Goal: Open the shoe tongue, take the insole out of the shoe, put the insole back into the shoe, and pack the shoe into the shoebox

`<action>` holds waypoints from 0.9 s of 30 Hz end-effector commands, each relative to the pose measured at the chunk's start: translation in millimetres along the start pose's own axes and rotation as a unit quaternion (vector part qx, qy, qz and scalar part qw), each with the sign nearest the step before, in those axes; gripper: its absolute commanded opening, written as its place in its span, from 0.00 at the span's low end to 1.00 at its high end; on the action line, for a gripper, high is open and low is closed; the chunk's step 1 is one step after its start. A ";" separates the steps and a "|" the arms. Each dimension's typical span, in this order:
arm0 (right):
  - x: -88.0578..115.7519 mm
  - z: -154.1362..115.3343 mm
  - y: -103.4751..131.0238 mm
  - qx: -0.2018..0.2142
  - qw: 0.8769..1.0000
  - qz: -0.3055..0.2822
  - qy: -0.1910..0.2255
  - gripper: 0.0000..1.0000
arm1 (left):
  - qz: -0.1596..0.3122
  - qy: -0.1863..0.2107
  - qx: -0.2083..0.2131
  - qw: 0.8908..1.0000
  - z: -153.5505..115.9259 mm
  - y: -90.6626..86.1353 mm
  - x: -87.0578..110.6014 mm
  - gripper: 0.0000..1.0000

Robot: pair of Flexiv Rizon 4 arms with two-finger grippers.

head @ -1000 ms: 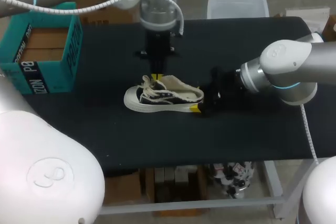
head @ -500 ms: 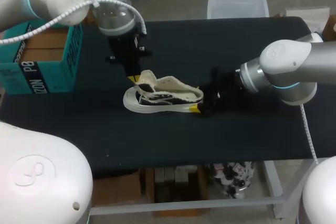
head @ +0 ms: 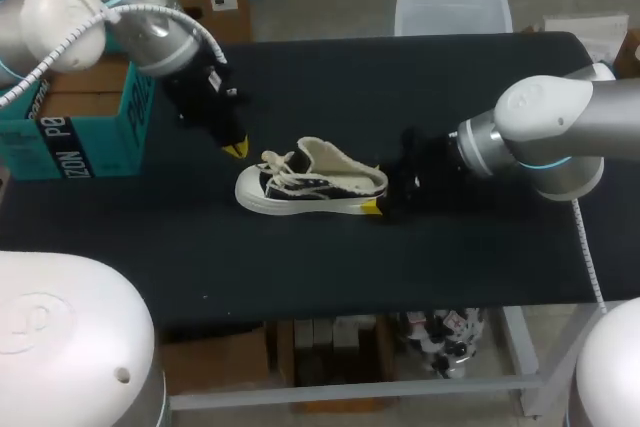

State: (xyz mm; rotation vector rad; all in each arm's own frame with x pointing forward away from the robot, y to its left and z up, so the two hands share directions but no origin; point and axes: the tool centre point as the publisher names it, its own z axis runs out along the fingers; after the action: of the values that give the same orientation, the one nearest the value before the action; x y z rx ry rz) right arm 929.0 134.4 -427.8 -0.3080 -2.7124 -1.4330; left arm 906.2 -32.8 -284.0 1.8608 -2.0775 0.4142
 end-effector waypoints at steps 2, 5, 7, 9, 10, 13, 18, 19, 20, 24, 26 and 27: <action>-1.8 2.2 -5.5 -0.001 1.000 0.000 0.001 0.00 | 0.014 -0.037 -0.017 0.999 -1.5 -14.1 22.6 1.00; -1.8 2.2 -5.5 -0.001 1.000 0.000 0.001 0.00 | 0.022 -0.063 -0.027 0.997 -2.8 -18.3 38.9 1.00; -1.8 2.2 -5.5 -0.001 1.000 0.000 0.001 0.00 | 0.034 -0.078 -0.031 0.996 -3.6 -19.5 48.9 1.00; -1.8 2.2 -5.5 -0.001 1.000 0.000 0.001 0.00 | 0.052 -0.087 -0.031 0.994 -4.1 -21.1 58.2 1.00; -1.8 2.2 -5.5 -0.001 1.000 0.000 0.001 0.00 | 0.059 -0.091 -0.031 0.994 -4.7 -22.6 62.6 1.00; -1.8 2.2 -5.5 -0.001 1.000 0.000 0.001 0.00 | 0.100 -0.100 -0.036 0.989 -7.0 -26.1 74.8 0.94; -1.8 2.2 -5.5 -0.001 1.000 0.000 0.001 0.00 | 0.155 -0.112 -0.061 0.980 -6.7 -30.8 89.5 0.89; -1.8 2.2 -5.5 -0.001 1.000 0.000 0.001 0.00 | 0.170 -0.113 -0.065 0.977 -6.5 -31.3 91.9 0.89; -1.8 2.2 -5.5 -0.001 1.000 0.000 0.001 0.00 | 0.172 -0.115 -0.063 0.976 -6.1 -32.4 94.2 0.89; -1.8 2.2 -5.5 -0.001 1.000 0.000 0.001 0.00 | 0.230 -0.119 -0.063 0.964 -1.9 -33.9 103.8 0.47; -1.8 2.2 -5.5 -0.001 1.000 0.000 0.001 0.00 | 0.255 -0.120 -0.066 0.957 0.9 -32.9 109.0 0.31; -1.8 2.2 -5.5 -0.001 1.000 0.000 0.001 0.00 | 0.272 -0.121 -0.066 0.952 2.9 -32.9 111.1 0.25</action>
State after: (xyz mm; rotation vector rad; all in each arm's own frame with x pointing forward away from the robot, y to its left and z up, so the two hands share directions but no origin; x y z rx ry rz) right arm 928.9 134.5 -427.8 -0.3083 -2.7134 -1.4313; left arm 925.7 -128.8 -238.5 1.3385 -2.6695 0.2312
